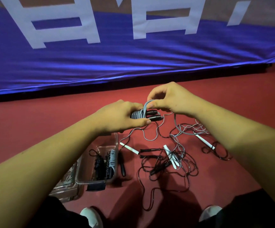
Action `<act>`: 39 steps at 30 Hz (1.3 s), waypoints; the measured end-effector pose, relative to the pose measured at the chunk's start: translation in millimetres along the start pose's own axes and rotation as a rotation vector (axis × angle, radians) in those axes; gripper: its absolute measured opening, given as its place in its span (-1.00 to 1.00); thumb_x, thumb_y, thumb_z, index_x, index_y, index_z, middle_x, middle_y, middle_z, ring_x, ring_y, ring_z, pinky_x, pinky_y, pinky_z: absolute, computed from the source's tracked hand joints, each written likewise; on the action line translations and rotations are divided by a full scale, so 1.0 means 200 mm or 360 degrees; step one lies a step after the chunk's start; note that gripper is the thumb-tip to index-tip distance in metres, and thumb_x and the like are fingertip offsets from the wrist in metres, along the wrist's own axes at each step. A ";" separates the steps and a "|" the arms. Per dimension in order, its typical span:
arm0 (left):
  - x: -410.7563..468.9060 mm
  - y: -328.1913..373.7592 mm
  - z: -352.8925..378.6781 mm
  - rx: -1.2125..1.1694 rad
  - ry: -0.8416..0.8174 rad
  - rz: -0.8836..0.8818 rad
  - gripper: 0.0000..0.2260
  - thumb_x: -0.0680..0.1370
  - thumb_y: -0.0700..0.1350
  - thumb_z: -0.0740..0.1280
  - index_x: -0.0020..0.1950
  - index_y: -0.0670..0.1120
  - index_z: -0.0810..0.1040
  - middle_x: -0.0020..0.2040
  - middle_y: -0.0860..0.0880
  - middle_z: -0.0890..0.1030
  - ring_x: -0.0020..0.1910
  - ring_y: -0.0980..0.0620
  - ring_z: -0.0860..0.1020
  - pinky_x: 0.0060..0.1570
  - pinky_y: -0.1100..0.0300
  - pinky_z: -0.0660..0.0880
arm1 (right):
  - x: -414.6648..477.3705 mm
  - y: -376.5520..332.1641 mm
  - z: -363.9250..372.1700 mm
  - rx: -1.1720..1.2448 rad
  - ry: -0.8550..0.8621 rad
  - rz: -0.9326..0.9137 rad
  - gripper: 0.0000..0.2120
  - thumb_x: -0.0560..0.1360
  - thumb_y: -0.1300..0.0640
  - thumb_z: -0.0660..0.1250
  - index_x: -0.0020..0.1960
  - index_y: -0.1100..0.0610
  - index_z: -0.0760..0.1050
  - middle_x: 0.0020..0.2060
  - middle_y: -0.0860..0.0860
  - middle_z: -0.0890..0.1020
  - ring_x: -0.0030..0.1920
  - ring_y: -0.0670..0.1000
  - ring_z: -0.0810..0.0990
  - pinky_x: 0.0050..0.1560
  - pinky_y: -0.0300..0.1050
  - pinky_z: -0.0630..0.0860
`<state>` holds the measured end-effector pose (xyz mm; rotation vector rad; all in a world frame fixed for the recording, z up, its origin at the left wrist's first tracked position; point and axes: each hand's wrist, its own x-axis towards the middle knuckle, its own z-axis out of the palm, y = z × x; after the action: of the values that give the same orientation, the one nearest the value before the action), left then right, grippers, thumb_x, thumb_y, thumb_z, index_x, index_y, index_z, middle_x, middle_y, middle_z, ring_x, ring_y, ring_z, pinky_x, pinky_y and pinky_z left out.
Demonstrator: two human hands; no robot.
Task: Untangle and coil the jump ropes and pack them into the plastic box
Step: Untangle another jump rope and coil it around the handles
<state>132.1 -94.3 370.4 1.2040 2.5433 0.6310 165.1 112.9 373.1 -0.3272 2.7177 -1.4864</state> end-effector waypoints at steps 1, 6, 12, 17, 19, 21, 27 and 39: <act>0.00 0.01 0.00 -0.0047 0.0021 0.0008 -0.73 0.44 0.37 0.28 -0.15 0.19 0.50 -0.38 0.07 0.56 -0.41 -0.01 0.56 -0.37 0.20 0.40 | 0.00 0.02 0.00 0.0043 -0.0020 0.0020 -0.93 0.45 0.18 0.46 -0.19 0.04 0.63 -0.43 0.14 0.57 -0.46 -0.07 0.42 -0.41 -0.22 0.34; -0.02 0.05 -0.01 -0.0754 0.0166 0.0038 -0.75 0.54 0.06 0.41 0.16 0.12 0.46 -0.26 -0.15 0.61 -0.45 -0.05 0.47 -0.44 0.15 0.43 | -0.02 0.06 0.03 0.0228 -0.0130 0.0166 -0.70 0.54 0.37 0.25 -0.22 0.07 0.60 -0.45 0.11 0.55 -0.44 0.00 0.46 -0.39 -0.22 0.38; -0.01 0.04 -0.03 -0.1045 0.0326 -0.0099 -0.85 0.60 -0.13 0.34 0.16 -0.02 0.55 -0.26 -0.17 0.53 -0.45 -0.05 0.42 -0.50 0.20 0.38 | -0.03 0.04 0.14 0.0223 -0.0240 0.0316 -0.72 0.66 0.06 0.10 -0.09 0.12 0.51 -0.46 0.07 0.42 -0.50 0.00 0.41 -0.46 -0.24 0.40; 0.03 -0.06 -0.09 -0.0800 0.0672 -0.0341 -0.83 0.55 -0.07 0.42 0.08 0.00 0.50 -0.23 -0.12 0.57 -0.47 -0.09 0.49 -0.57 0.26 0.38 | -0.02 0.01 0.18 -0.0081 -0.0316 0.0358 -0.69 0.66 0.00 0.10 0.02 0.19 0.50 -0.47 0.03 0.39 -0.57 -0.07 0.33 -0.52 -0.25 0.33; 0.03 -0.14 -0.10 -0.0364 0.0702 -0.0401 -0.77 0.50 0.06 0.45 0.10 0.11 0.48 -0.14 -0.02 0.61 -0.36 -0.07 0.59 -0.38 0.19 0.52 | -0.01 -0.04 0.18 -0.0376 -0.0302 0.0206 -0.70 0.65 0.00 0.13 -0.08 0.13 0.54 -0.45 -0.03 0.44 -0.54 -0.13 0.37 -0.45 -0.28 0.34; 0.02 -0.18 -0.09 0.0053 0.0638 -0.0486 -0.70 0.47 0.16 0.43 0.15 0.18 0.47 -0.06 0.06 0.61 -0.10 -0.10 0.62 -0.08 0.04 0.55 | -0.01 -0.09 0.19 -0.0584 -0.0269 0.0073 -0.70 0.63 0.00 0.17 -0.12 0.11 0.58 -0.45 -0.07 0.44 -0.46 -0.13 0.40 -0.42 -0.34 0.29; 0.04 -0.13 -0.01 0.0673 0.0379 -0.0467 -0.62 0.51 0.23 0.32 0.31 0.25 0.40 0.18 -0.03 0.62 0.13 -0.20 0.58 -0.04 0.03 0.47 | -0.01 -0.13 0.20 -0.0848 -0.0249 -0.0037 -0.64 0.58 -0.02 0.25 -0.23 0.23 0.54 -0.43 0.08 0.48 -0.39 0.06 0.40 -0.39 -0.09 0.26; 0.02 0.04 0.03 -0.0136 0.0038 -0.0063 -0.64 0.41 0.42 0.30 -0.02 0.20 0.57 -0.31 0.02 0.61 -0.35 -0.04 0.56 -0.29 0.14 0.44 | 0.01 -0.01 0.00 -0.0506 0.0254 -0.0125 -0.81 0.51 0.02 0.39 -0.16 0.12 0.66 -0.31 -0.09 0.65 -0.27 -0.18 0.57 -0.19 -0.32 0.43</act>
<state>137.7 -85.9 368.3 1.1217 2.5252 0.7415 162.8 112.0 375.2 -0.3387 3.1061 -1.1358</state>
